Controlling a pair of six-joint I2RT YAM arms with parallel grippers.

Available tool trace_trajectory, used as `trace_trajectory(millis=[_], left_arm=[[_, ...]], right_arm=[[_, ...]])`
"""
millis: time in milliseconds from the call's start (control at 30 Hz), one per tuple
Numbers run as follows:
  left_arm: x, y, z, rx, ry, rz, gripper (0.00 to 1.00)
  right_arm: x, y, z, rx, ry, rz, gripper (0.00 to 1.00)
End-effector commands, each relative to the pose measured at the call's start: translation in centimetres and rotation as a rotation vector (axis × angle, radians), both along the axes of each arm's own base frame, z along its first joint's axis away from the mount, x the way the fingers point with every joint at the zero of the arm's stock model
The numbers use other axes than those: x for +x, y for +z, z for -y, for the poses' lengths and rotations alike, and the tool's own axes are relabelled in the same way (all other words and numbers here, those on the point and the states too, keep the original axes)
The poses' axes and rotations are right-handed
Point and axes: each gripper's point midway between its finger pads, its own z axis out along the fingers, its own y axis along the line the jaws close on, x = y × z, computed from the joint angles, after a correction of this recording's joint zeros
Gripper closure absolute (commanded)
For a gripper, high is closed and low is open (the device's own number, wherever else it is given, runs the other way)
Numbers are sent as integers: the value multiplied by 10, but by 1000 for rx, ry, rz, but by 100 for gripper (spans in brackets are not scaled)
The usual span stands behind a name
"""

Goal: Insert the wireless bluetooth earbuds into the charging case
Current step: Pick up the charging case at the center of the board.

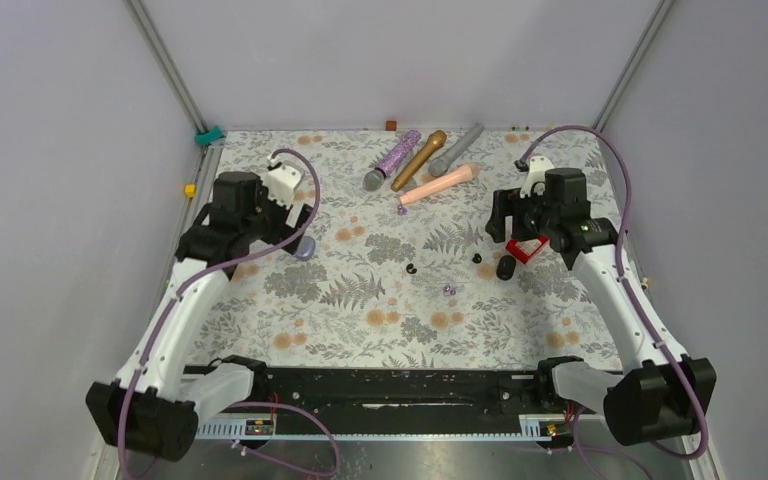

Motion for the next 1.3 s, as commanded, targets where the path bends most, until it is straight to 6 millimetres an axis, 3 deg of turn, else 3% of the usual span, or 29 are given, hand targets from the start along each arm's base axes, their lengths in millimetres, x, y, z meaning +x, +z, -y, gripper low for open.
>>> trace_trajectory(millis=[0,167,433,667,800,1267], left_arm=[[-16,17,-5,-12,1,123,1],[-28,20,6,-74,-49,162,1],[-25,19,0,-65,-10,158,2],[-23,17,-3,-54,3,162,1],[-22,15,-3,-52,6,160,1],[-20,12,-6,-38,19,160,2]], right_arm=[[-18,-47,41,-263,-14,-163,18],[-33,-96,58,-372,-15,-326,20],[-34,-128,62,-366,-128,-505,28],[-28,-137,65,-353,-239,-537,31],[-27,-143,57,-296,-264,-544,34],[-7,-162,56,-266,-387,-583,33]])
